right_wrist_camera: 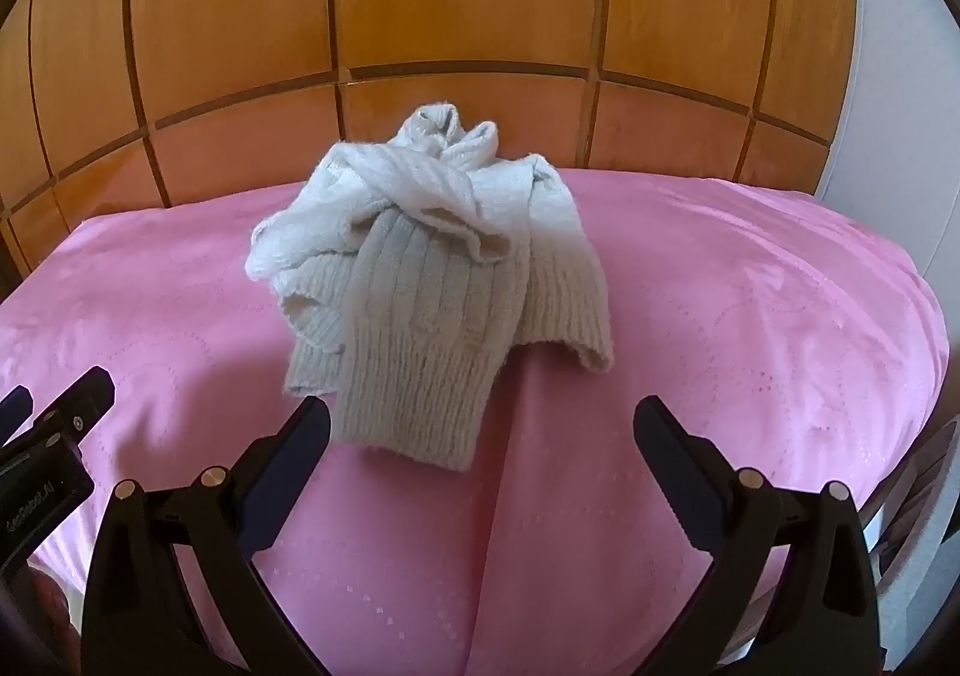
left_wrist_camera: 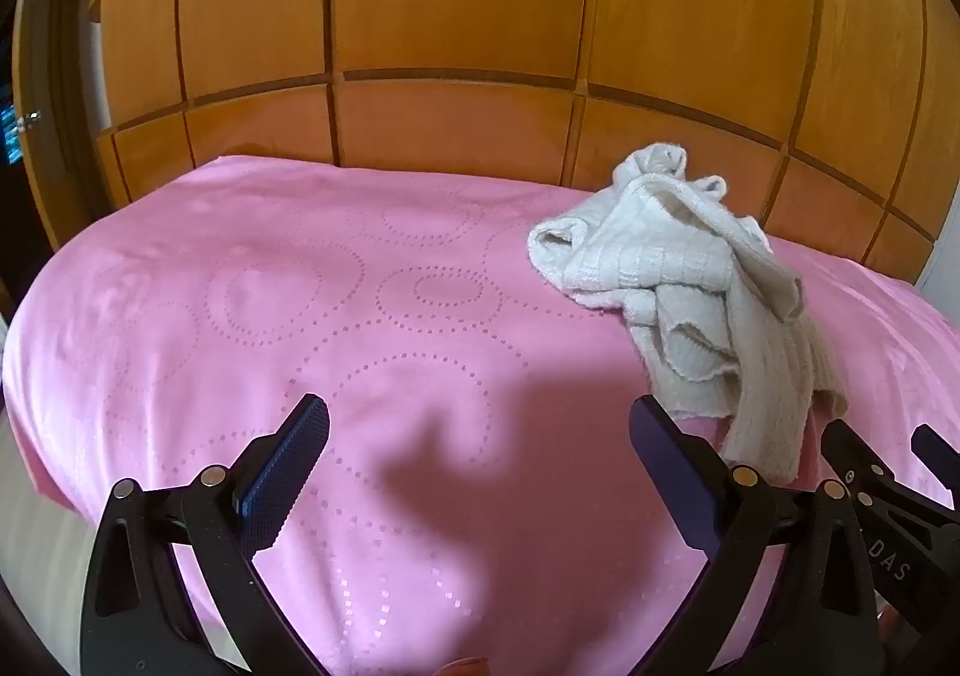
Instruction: Fold small clothes
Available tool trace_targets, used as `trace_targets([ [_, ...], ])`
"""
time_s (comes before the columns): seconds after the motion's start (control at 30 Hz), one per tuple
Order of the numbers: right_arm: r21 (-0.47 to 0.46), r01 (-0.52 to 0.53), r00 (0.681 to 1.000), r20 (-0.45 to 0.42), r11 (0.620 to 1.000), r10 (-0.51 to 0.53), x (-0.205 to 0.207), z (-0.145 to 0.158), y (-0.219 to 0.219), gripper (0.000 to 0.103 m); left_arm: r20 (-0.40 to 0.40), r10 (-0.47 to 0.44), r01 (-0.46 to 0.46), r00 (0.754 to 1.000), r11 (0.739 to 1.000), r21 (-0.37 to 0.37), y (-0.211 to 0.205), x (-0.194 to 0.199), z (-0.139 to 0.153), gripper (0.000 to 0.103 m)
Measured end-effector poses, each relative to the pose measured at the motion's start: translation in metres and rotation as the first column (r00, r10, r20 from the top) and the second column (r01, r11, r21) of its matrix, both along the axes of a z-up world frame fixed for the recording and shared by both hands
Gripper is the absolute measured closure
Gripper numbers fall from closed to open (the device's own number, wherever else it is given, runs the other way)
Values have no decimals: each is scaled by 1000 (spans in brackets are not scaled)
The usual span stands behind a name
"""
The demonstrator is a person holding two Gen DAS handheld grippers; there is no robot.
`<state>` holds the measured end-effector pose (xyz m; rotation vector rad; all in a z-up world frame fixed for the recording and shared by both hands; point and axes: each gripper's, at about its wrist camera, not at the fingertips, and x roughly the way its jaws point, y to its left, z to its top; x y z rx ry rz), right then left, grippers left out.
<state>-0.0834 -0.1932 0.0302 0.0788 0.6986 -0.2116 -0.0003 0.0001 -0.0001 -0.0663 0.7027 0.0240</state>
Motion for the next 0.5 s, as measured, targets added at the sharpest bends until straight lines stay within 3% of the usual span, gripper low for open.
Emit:
trace_targets([
  [0.5, 10, -19, 1000, -12, 1000, 19, 1, -5, 2, 2, -7, 1, -1, 1000, 1000, 1, 5, -2, -2, 4],
])
